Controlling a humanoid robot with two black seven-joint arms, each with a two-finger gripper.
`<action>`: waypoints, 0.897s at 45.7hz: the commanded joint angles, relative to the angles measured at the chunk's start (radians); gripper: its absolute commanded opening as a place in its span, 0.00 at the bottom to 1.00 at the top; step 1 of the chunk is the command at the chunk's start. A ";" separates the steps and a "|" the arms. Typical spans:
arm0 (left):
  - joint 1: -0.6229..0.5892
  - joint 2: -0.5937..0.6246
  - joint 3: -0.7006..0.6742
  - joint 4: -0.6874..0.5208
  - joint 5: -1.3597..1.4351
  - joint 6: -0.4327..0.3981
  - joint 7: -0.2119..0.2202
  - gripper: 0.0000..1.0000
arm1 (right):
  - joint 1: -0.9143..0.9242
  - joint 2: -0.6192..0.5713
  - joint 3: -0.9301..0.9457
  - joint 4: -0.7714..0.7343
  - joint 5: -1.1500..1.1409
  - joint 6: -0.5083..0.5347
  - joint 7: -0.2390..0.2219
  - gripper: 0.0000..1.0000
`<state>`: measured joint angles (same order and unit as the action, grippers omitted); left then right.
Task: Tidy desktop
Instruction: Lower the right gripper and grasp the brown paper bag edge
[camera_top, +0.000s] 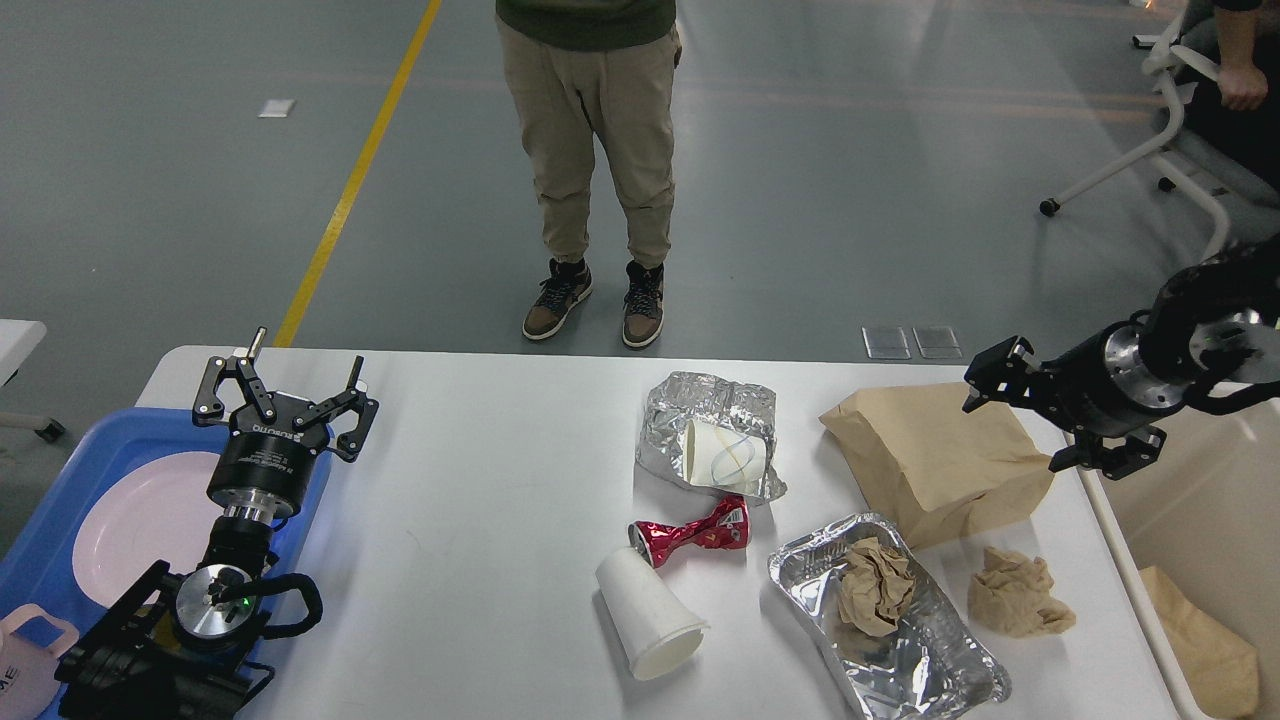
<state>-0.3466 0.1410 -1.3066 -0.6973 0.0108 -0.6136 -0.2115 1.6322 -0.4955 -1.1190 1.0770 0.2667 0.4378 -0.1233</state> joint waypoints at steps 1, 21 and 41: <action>0.000 0.000 0.001 -0.001 0.000 0.000 0.000 0.96 | -0.109 0.021 0.034 -0.100 0.063 0.005 -0.001 1.00; 0.000 0.000 0.001 -0.001 0.000 0.000 0.000 0.96 | -0.508 0.189 0.251 -0.430 0.163 -0.184 0.001 1.00; 0.000 0.000 0.001 -0.001 0.000 0.000 0.000 0.96 | -0.528 0.198 0.281 -0.430 0.177 -0.249 -0.001 0.24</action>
<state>-0.3466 0.1411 -1.3063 -0.6980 0.0108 -0.6136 -0.2115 1.0978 -0.2941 -0.8470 0.6392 0.4365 0.1854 -0.1232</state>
